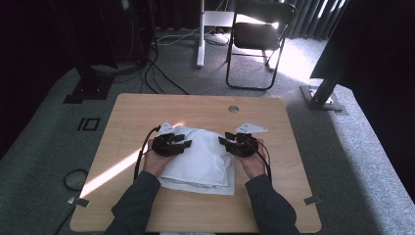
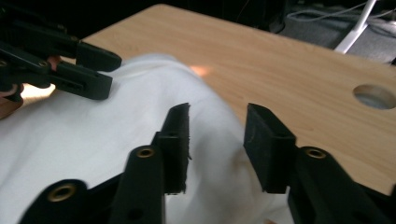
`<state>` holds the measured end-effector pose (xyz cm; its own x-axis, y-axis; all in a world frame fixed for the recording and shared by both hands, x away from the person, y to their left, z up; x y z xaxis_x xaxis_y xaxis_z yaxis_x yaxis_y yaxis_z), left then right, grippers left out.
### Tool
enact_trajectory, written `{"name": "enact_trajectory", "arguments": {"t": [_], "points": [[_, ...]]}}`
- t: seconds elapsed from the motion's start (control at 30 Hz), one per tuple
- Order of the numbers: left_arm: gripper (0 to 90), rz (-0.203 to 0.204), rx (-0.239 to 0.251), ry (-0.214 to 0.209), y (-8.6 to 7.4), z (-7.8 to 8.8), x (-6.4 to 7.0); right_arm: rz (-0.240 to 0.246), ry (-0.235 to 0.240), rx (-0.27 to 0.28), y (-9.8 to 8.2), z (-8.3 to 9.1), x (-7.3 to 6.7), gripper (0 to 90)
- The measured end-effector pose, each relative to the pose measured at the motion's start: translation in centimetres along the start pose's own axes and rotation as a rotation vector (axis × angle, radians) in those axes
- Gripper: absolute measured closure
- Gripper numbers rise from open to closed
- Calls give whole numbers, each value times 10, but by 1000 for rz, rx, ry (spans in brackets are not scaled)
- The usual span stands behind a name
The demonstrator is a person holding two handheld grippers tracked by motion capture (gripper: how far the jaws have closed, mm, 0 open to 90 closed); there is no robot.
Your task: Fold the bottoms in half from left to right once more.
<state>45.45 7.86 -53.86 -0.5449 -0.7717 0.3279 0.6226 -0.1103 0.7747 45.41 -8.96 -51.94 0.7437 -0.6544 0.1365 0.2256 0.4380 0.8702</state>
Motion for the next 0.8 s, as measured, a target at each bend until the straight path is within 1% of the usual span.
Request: {"name": "enact_trajectory", "arguments": {"t": [0.1,0.13,0.17,0.2,0.23,0.27,0.33,0.37,0.43,0.47,0.53,0.6,0.73,0.8], "points": [[494,-5,-8,3,-5,-5,3,-2,22,-37,-9,-7,-1,801],[479,-8,-13,0,-8,-8,4,3,17,-48,-12,-8,0,845],[459,-3,-18,-5,-11,-10,5,4,13,-54,-15,-7,1,858],[432,-2,-21,-11,-13,-13,7,4,13,-52,-17,-5,2,864],[414,-9,-29,-1,-16,-16,7,-1,13,-52,-18,-2,3,865],[408,-17,-34,10,-18,-19,6,-1,11,-47,-20,0,4,866],[396,-19,-35,7,-21,-22,8,-8,18,-40,-24,6,5,866],[394,-18,-35,2,-22,-24,8,-5,17,-42,-26,8,6,866],[394,-19,-39,7,-24,-27,9,-5,13,-56,-34,11,6,867],[390,-23,-41,7,-25,-28,9,-11,19,-60,-38,12,6,868],[380,-21,-46,8,-26,-31,8,-4,15,-76,-45,14,6,871],[371,-16,-40,17,-27,-32,7,3,15,-87,-49,14,5,873],[365,-19,-27,10,-29,-32,6,5,12,-102,-53,12,5,874],[365,-20,-20,7,-29,-32,7,-2,11,-108,-56,12,5,875]]}}
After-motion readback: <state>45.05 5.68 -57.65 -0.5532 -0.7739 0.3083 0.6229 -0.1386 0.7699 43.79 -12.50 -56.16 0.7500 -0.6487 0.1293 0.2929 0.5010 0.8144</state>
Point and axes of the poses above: each handheld gripper's, and its own axes: z roughly backward along the jaws, y roughly out of its top, x roughly to its right, the point moved 10 cm from there along -z, roughly forward along the jaws, and after that the axes turned 15 degrees about z, right-handed, at the moved point
